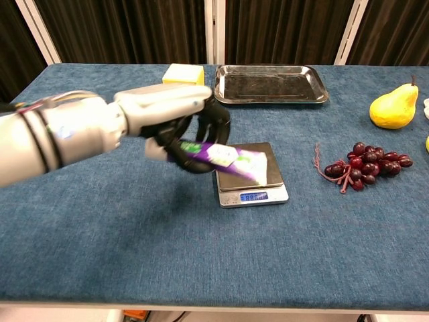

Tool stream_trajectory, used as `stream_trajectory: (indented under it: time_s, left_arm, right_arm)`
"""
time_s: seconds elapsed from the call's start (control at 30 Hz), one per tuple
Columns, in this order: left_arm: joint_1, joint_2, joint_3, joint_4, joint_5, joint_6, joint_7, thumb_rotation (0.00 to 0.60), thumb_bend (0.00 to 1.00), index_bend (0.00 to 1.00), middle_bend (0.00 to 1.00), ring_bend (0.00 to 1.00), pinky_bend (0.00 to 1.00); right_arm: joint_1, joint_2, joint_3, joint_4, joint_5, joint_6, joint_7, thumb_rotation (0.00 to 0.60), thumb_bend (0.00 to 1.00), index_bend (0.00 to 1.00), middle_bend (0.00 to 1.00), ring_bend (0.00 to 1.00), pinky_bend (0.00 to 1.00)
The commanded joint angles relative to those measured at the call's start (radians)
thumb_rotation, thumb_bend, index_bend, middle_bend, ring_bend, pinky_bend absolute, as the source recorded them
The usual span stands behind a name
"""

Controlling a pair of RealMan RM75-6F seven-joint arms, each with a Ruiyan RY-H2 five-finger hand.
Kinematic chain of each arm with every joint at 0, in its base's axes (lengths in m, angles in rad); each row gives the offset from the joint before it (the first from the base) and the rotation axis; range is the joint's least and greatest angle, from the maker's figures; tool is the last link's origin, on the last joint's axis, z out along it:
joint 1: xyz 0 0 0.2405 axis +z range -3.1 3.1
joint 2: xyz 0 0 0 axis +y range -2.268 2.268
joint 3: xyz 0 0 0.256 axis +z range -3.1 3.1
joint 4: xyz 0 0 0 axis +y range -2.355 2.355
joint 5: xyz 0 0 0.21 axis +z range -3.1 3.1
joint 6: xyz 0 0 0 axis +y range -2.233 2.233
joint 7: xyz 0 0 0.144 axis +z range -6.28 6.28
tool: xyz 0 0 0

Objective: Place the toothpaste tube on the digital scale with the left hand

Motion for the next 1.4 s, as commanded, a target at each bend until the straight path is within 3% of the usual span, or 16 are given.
stream_trajectory:
  time_s: [0.03,0.53,0.67,0.8,0.87,0.97,1.23,1.4]
  left_arm:
    - [-0.051,-0.051,-0.043,0.072,-0.046,-0.04,-0.02,0.6,0.24,0.63,0.63,0.49,0.69]
    - [-0.156,-0.283,-0.095,0.342,-0.111,-0.037,-0.053,0.6,0.24,0.63,0.62,0.48,0.69]
    - [-0.165,-0.302,-0.091,0.372,-0.093,-0.013,-0.059,0.6,0.23,0.54,0.57,0.44,0.66]
    - [-0.16,-0.287,-0.07,0.369,-0.093,-0.036,-0.08,0.6,0.18,0.36,0.43,0.31,0.55]
    - [-0.161,-0.274,-0.06,0.362,-0.101,-0.064,-0.085,0.6,0.16,0.25,0.33,0.19,0.43]
    - [-0.164,-0.259,-0.053,0.346,-0.111,-0.087,-0.083,0.6,0.14,0.18,0.24,0.11,0.33]
    - [-0.141,-0.202,-0.045,0.275,-0.111,-0.047,-0.059,0.6,0.13,0.15,0.2,0.05,0.23]
    - [-0.055,-0.06,-0.015,0.115,-0.116,0.051,0.008,0.6,0.13,0.15,0.2,0.05,0.19]
  right_arm:
    - [-0.002,0.002,0.004,0.007,0.005,0.001,0.011,0.6,0.21,0.0,0.0,0.0,0.0]
    - [0.002,-0.007,0.008,0.026,0.019,-0.021,0.02,0.6,0.21,0.0,0.0,0.0,0.0]
    - [0.0,-0.008,0.01,0.031,0.024,-0.021,0.025,0.6,0.21,0.0,0.0,0.0,0.0]
    - [-0.001,-0.009,0.011,0.037,0.024,-0.021,0.029,0.6,0.21,0.0,0.0,0.0,0.0]
    - [0.0,-0.009,0.01,0.038,0.022,-0.023,0.028,0.6,0.21,0.0,0.0,0.0,0.0]
    - [0.0,-0.01,0.008,0.036,0.018,-0.021,0.026,0.6,0.21,0.0,0.0,0.0,0.0]
    - [-0.003,-0.002,0.011,0.024,0.017,-0.015,0.021,0.6,0.21,0.0,0.0,0.0,0.0]
    - [-0.003,0.005,0.011,0.013,0.008,-0.007,0.017,0.6,0.21,0.0,0.0,0.0,0.0]
